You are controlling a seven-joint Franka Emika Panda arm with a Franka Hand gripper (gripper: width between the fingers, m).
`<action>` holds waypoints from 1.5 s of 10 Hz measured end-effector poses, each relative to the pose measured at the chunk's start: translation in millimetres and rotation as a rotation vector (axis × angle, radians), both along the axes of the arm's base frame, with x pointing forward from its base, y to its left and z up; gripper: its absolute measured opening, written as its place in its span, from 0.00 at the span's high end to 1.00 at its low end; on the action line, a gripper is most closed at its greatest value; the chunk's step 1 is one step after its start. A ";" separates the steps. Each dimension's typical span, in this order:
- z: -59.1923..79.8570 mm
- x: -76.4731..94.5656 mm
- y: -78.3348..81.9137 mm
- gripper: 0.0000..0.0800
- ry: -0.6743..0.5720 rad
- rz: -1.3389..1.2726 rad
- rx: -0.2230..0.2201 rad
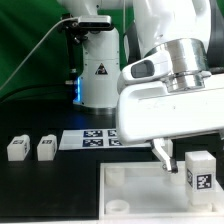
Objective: Assemble one leg
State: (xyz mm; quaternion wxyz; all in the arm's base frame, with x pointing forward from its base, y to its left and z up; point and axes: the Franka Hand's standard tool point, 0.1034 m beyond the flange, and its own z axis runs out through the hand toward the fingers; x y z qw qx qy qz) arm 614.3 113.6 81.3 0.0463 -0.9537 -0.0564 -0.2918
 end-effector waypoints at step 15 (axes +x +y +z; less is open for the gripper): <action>-3.4 4.9 -0.5 0.19 0.602 0.032 -0.014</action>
Offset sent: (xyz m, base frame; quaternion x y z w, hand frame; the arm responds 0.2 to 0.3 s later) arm 0.0000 0.0000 0.0000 0.0000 0.0000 0.0000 1.0000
